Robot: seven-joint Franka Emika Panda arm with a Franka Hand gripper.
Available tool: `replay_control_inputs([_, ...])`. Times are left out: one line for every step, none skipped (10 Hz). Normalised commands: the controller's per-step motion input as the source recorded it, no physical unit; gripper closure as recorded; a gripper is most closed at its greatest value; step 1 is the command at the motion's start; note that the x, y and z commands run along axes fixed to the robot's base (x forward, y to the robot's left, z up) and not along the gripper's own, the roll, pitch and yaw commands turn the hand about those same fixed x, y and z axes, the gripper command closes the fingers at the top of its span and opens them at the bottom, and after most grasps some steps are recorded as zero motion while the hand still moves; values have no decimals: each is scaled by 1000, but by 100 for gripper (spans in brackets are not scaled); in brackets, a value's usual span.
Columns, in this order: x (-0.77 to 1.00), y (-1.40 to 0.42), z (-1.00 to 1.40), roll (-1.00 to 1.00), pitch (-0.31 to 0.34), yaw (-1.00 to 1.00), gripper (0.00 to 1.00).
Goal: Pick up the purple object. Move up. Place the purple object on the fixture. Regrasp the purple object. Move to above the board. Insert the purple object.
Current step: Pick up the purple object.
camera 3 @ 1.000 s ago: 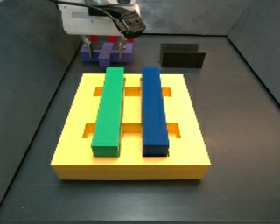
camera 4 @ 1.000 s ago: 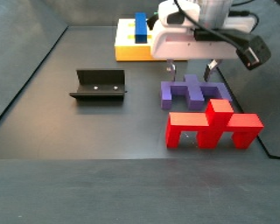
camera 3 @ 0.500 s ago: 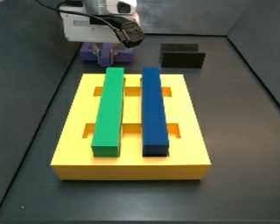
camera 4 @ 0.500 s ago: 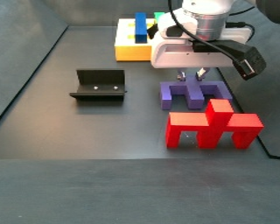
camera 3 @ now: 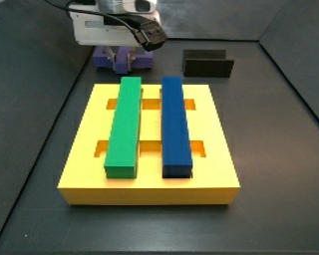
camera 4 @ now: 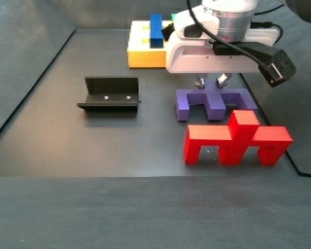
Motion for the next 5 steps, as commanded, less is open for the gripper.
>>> replay_control_inputs([0,0,0,0,0,0,100])
replay_control_inputs([0,0,0,0,0,0,100])
replay_control_inputs([0,0,0,0,0,0,100])
replay_control_inputs([0,0,0,0,0,0,100])
replay_control_inputs([0,0,0,0,0,0,100])
